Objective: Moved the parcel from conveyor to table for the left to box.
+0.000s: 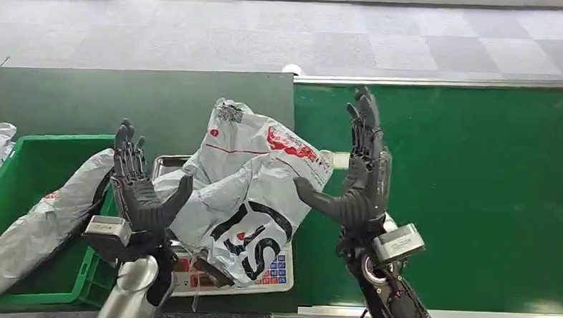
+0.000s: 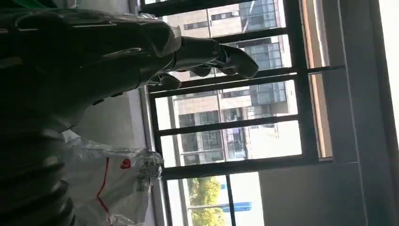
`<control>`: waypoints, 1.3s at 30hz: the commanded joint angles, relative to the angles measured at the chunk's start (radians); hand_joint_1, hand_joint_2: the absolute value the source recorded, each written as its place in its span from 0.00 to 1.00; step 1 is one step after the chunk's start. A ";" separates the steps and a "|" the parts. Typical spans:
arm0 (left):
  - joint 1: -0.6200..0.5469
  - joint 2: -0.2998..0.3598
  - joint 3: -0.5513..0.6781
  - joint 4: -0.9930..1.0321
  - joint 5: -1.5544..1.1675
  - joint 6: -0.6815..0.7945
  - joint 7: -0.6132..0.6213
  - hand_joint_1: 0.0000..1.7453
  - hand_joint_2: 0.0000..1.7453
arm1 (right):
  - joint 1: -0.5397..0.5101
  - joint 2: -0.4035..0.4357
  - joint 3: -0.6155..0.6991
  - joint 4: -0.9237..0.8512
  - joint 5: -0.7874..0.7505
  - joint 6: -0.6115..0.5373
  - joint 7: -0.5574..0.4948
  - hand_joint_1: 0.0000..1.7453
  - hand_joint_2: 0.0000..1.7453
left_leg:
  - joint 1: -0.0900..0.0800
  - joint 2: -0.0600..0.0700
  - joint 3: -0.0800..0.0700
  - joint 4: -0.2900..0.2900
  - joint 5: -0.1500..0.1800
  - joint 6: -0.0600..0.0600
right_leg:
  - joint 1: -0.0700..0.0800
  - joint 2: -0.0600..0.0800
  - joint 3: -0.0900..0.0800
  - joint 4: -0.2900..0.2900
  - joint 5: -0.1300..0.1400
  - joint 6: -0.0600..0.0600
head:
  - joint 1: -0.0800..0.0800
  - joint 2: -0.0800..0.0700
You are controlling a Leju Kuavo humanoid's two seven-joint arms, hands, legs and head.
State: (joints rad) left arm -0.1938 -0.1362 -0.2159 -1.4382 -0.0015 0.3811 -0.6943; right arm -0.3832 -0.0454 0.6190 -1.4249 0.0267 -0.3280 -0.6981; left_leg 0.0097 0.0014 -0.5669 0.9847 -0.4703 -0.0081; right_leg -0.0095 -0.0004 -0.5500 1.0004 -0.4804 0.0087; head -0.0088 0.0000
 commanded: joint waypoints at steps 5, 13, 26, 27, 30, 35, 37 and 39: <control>0.059 0.041 -0.011 -0.039 -0.022 0.005 -0.004 0.00 1.00 | 0.208 0.012 -0.480 -0.001 -0.113 0.192 0.032 0.00 1.00 | 0.000 -0.004 0.001 -0.003 0.001 0.001 | 0.001 -0.003 0.003 -0.004 0.001 0.000 | 0.000 0.000; 0.065 0.040 -0.009 -0.038 -0.033 0.001 -0.004 0.00 1.00 | 0.249 0.049 -0.584 0.011 -0.080 0.238 0.162 0.00 1.00 | 0.000 -0.001 0.000 -0.001 0.000 0.000 | 0.000 -0.001 0.000 -0.001 0.000 0.000 | 0.000 0.000; 0.012 0.018 -0.100 0.114 -0.275 -0.219 0.069 0.00 1.00 | 0.217 0.134 -0.633 0.240 0.165 0.427 0.290 0.00 1.00 | 0.000 0.000 0.002 -0.003 0.001 0.000 | 0.000 0.000 0.002 -0.003 0.001 0.000 | 0.000 0.000; 0.006 0.016 -0.104 0.121 -0.281 -0.221 0.077 0.00 1.00 | 0.211 0.135 -0.623 0.252 0.174 0.432 0.290 0.00 1.00 | 0.000 0.001 0.002 -0.003 0.001 0.000 | 0.000 0.001 0.002 -0.004 0.002 0.000 | 0.000 0.000; -0.018 0.017 -0.138 0.144 -0.332 -0.231 0.125 0.00 1.00 | 0.192 0.141 -0.594 0.288 0.202 0.444 0.287 0.00 1.00 | 0.000 0.001 0.001 -0.002 0.001 0.000 | 0.000 0.000 0.001 -0.002 0.001 -0.001 | 0.000 0.000; -0.017 0.018 -0.137 0.144 -0.332 -0.231 0.125 0.00 1.00 | 0.192 0.139 -0.595 0.287 0.202 0.444 0.287 0.00 1.00 | 0.000 0.001 0.001 -0.003 0.001 0.000 | 0.000 0.001 0.001 -0.003 0.001 -0.001 | 0.000 0.000; -0.021 0.024 -0.150 0.146 -0.359 -0.235 0.137 0.00 1.00 | 0.193 0.137 -0.589 0.282 0.213 0.450 0.283 0.00 1.00 | 0.000 0.000 0.001 -0.002 0.000 0.000 | 0.000 0.000 0.001 -0.002 0.001 0.000 | 0.000 0.000; -0.031 0.026 -0.166 0.158 -0.407 -0.234 0.161 0.00 1.00 | 0.191 0.142 -0.590 0.285 0.211 0.461 0.278 0.00 1.00 | 0.000 0.000 0.001 -0.001 0.000 0.000 | 0.000 0.000 0.001 -0.002 0.000 0.000 | 0.000 0.000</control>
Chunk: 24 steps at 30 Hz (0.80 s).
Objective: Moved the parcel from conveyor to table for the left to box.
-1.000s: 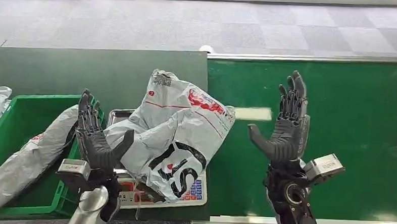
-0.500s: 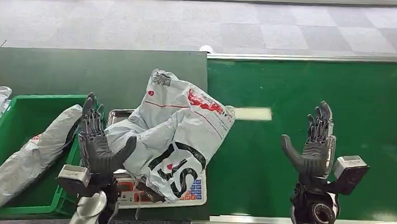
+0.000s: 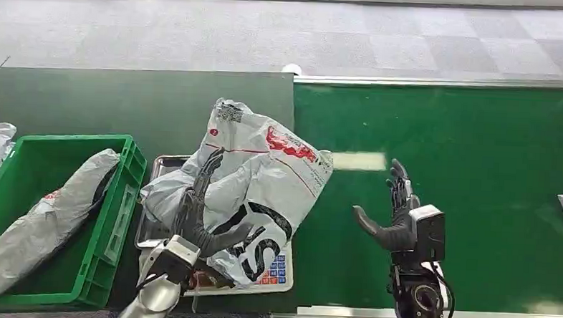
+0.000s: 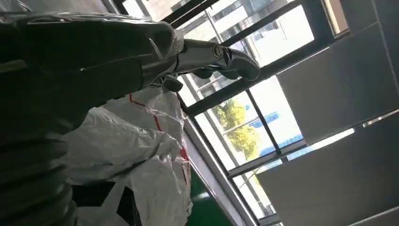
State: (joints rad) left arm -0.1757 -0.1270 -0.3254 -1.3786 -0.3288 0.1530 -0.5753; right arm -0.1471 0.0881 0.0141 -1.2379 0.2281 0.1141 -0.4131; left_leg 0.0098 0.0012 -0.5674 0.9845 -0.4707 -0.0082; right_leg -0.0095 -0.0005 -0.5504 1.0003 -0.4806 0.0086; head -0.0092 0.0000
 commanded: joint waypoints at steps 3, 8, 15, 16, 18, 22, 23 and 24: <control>-0.110 0.031 -0.123 0.172 -0.357 0.032 0.250 0.00 1.00 | -0.050 0.003 0.020 0.108 0.016 0.018 -0.017 0.00 1.00 | 0.000 -0.002 0.000 -0.001 0.001 0.000 | 0.000 -0.002 0.001 -0.001 0.001 0.000 | 0.000 0.000; -0.132 -0.007 -0.037 0.287 -0.563 0.026 0.520 0.00 1.00 | -0.061 0.022 -0.002 0.137 0.034 0.027 -0.032 0.00 1.00 | 0.000 0.000 0.001 -0.001 0.001 0.000 | 0.000 0.000 0.002 -0.001 0.001 0.000 | 0.000 0.000; -0.144 -0.011 0.015 0.403 -0.724 -0.030 0.619 0.00 1.00 | -0.079 0.038 0.000 0.161 0.061 0.030 -0.038 0.00 1.00 | 0.000 0.002 0.002 -0.001 0.000 0.000 | 0.000 0.001 0.002 -0.001 0.001 -0.001 | 0.000 0.000; -0.143 -0.014 0.025 0.407 -0.730 -0.030 0.626 0.00 1.00 | -0.076 0.039 0.000 0.157 0.062 0.031 -0.038 0.00 1.00 | 0.000 0.003 0.003 -0.003 0.001 0.000 | 0.000 0.002 0.002 -0.003 0.003 -0.001 | 0.000 0.000; -0.139 -0.018 0.037 0.404 -0.727 -0.031 0.626 0.00 1.00 | -0.071 0.040 -0.001 0.151 0.063 0.032 -0.037 0.00 1.00 | 0.000 0.002 0.002 -0.001 0.000 0.000 | 0.000 0.002 0.002 -0.001 0.001 -0.001 | 0.000 0.000; -0.120 -0.022 0.057 0.380 -0.689 -0.040 0.595 0.00 1.00 | -0.060 0.039 -0.002 0.137 0.064 0.033 -0.035 0.00 1.00 | 0.000 0.003 0.005 -0.003 0.001 0.000 | 0.000 0.003 0.004 -0.002 0.003 -0.001 | 0.000 0.000; -0.120 -0.022 0.057 0.380 -0.689 -0.040 0.595 0.00 1.00 | -0.060 0.039 -0.002 0.137 0.064 0.033 -0.035 0.00 1.00 | 0.000 0.003 0.006 -0.002 0.001 0.000 | 0.000 0.003 0.005 -0.002 0.002 -0.001 | 0.000 0.000; -0.120 -0.022 0.057 0.380 -0.689 -0.040 0.595 0.00 1.00 | -0.060 0.039 -0.002 0.137 0.064 0.033 -0.035 0.00 1.00 | 0.000 0.002 0.006 -0.002 0.001 0.000 | 0.000 0.002 0.006 -0.001 0.002 -0.001 | 0.000 0.000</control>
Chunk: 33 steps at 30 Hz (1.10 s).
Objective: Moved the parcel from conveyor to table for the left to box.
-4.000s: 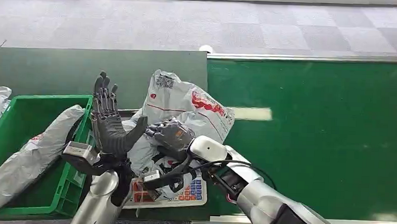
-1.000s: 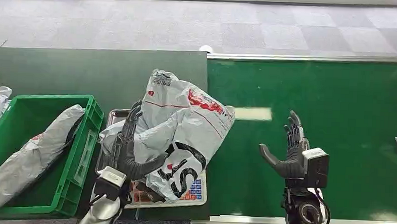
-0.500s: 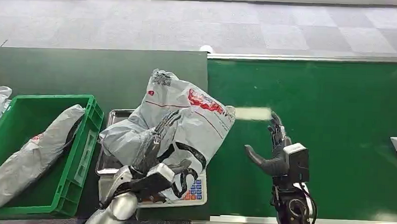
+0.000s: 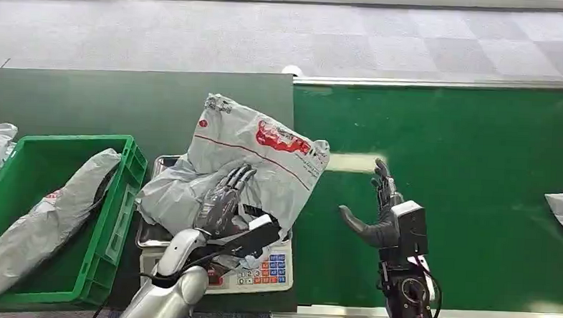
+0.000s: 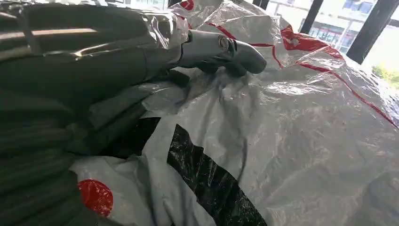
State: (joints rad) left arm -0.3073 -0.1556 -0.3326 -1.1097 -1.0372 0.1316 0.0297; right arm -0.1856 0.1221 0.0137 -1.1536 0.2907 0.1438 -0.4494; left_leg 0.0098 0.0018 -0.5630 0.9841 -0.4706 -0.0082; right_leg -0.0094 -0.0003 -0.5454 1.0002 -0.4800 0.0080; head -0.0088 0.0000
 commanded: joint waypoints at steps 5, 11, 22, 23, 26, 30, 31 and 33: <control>0.047 0.004 0.069 0.023 0.129 0.000 -0.118 1.00 1.00 | -0.003 0.003 -0.009 0.022 -0.002 0.005 0.008 0.00 1.00 | 0.000 0.002 0.004 -0.002 0.001 0.000 | 0.000 0.002 0.002 -0.001 0.001 -0.001 | 0.000 0.000; 0.050 0.004 0.076 -0.032 0.194 0.180 -0.216 1.00 1.00 | -0.009 -0.003 -0.008 0.017 -0.014 0.002 0.012 0.00 1.00 | 0.000 0.002 0.002 -0.001 0.001 0.000 | 0.000 0.002 0.001 -0.001 0.001 0.000 | 0.000 0.000; 0.060 0.005 0.083 -0.076 0.315 0.400 -0.372 1.00 1.00 | -0.017 0.005 -0.005 0.028 -0.016 -0.010 0.008 0.00 1.00 | 0.000 0.001 -0.002 -0.001 0.001 0.000 | 0.000 0.001 -0.004 -0.001 0.001 0.000 | 0.000 0.000; 0.064 0.006 0.083 -0.107 0.370 0.431 -0.425 1.00 1.00 | -0.016 0.004 -0.003 0.027 -0.018 -0.012 0.006 0.00 1.00 | 0.000 0.001 -0.003 0.000 0.001 0.000 | 0.000 0.001 -0.003 0.000 0.001 0.000 | 0.000 0.000; 0.067 0.003 0.089 -0.158 0.471 0.487 -0.539 1.00 1.00 | -0.017 0.003 0.000 0.030 -0.021 -0.014 0.003 0.00 1.00 | 0.000 0.001 -0.003 0.000 0.001 0.000 | 0.000 0.001 -0.004 0.000 0.001 0.000 | 0.000 0.000; 0.068 0.005 0.101 -0.241 0.558 0.567 -0.700 1.00 1.00 | -0.016 -0.002 0.000 0.036 -0.033 -0.020 -0.006 0.00 1.00 | 0.000 0.001 -0.004 -0.001 0.002 0.000 | 0.000 0.001 -0.005 -0.001 0.001 0.000 | 0.000 0.000; 0.067 0.009 0.098 -0.249 0.558 0.565 -0.697 1.00 1.00 | -0.015 -0.002 0.000 0.037 -0.033 -0.021 -0.006 0.00 1.00 | 0.000 0.001 -0.004 0.000 0.001 0.000 | 0.000 0.001 -0.005 0.000 0.001 0.000 | 0.000 0.000; 0.085 -0.001 0.136 -0.364 0.492 0.567 -0.728 1.00 1.00 | -0.011 -0.007 0.004 0.034 -0.041 -0.026 -0.011 0.00 1.00 | 0.000 0.001 -0.004 0.000 0.001 0.000 | 0.000 0.001 -0.005 0.000 0.001 0.000 | 0.000 0.000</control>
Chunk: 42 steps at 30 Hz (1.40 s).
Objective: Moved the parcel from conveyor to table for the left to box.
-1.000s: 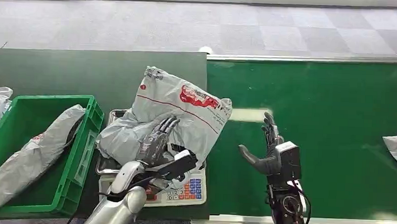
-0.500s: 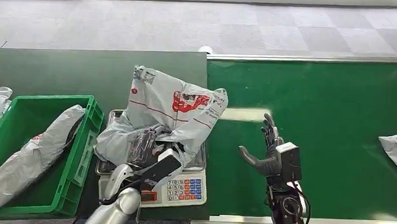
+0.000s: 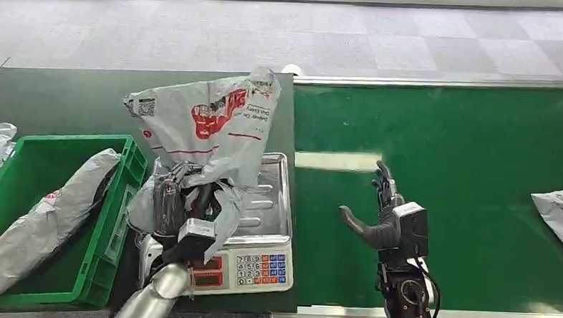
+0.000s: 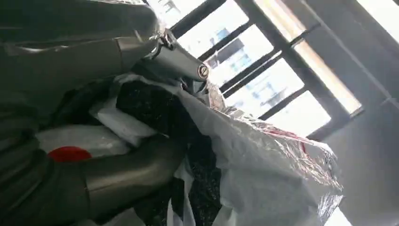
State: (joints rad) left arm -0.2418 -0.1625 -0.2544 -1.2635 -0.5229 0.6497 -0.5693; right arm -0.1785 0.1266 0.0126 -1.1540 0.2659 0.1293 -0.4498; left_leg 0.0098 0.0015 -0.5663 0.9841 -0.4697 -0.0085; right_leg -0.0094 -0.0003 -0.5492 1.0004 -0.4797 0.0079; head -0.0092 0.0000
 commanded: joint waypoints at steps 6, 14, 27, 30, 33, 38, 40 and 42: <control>0.060 -0.008 0.198 -0.429 -0.158 0.048 -0.129 1.00 1.00 | 0.015 -0.021 0.003 0.009 -0.031 -0.019 -0.017 0.00 1.00 | 0.001 0.002 -0.001 0.000 0.000 0.000 | 0.001 0.001 -0.002 0.000 0.000 0.000 | 0.000 0.000; 0.068 -0.009 0.349 -0.482 -0.232 0.048 -0.129 1.00 1.00 | 0.059 -0.028 -0.001 -0.033 -0.036 -0.023 -0.019 0.00 1.00 | 0.000 0.002 -0.001 0.000 0.000 0.000 | 0.000 0.002 -0.002 0.000 0.001 0.000 | 0.000 0.000; -0.018 0.011 0.796 -0.188 -0.561 0.048 0.034 1.00 1.00 | 0.127 -0.035 -0.022 -0.107 -0.044 -0.034 -0.009 0.00 1.00 | -0.001 0.001 0.002 -0.005 0.002 0.000 | 0.000 0.000 0.000 -0.003 0.001 -0.001 | 0.000 0.000; -0.032 0.031 0.803 -0.148 -0.604 0.048 0.125 1.00 1.00 | 0.118 -0.034 -0.021 -0.106 -0.040 -0.030 0.000 0.00 1.00 | 0.000 0.003 0.000 -0.003 0.001 0.000 | 0.000 0.002 -0.002 -0.002 0.001 -0.001 | 0.000 0.000; -0.027 0.060 0.773 -0.111 -0.636 0.048 0.211 1.00 1.00 | 0.116 -0.035 -0.022 -0.108 -0.039 -0.030 0.004 0.00 1.00 | 0.000 0.001 0.000 -0.003 0.001 0.000 | 0.000 0.000 -0.002 -0.002 0.000 -0.001 | 0.000 0.000; 0.002 0.170 0.639 0.002 -0.762 -0.053 0.519 1.00 1.00 | 0.114 -0.033 -0.039 -0.109 -0.035 -0.026 0.017 0.00 1.00 | -0.001 0.002 0.000 -0.002 0.001 0.000 | 0.000 0.000 -0.002 -0.001 0.000 -0.001 | 0.000 0.000; 0.013 0.179 0.637 0.011 -0.786 -0.065 0.588 1.00 1.00 | 0.111 -0.024 -0.044 -0.106 -0.027 -0.017 0.023 0.00 1.00 | 0.000 0.002 0.000 -0.002 0.001 0.000 | 0.000 0.001 -0.002 -0.001 0.000 -0.001 | 0.000 0.000; 0.031 0.181 0.641 -0.006 -0.786 -0.076 0.601 1.00 1.00 | 0.110 -0.019 -0.046 -0.104 -0.022 -0.015 0.025 0.00 1.00 | 0.000 0.003 0.000 -0.002 0.001 0.000 | 0.000 0.001 -0.002 -0.001 0.000 -0.001 | 0.000 0.000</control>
State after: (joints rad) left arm -0.2304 -0.0625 0.4421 -1.4137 -1.2761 0.6039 -0.0552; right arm -0.0475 0.0996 -0.0012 -1.2737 0.2323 0.1000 -0.4395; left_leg 0.0100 0.0047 -0.5680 0.9840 -0.4698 -0.0087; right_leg -0.0091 0.0009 -0.5524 1.0005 -0.4799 0.0076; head -0.0088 0.0000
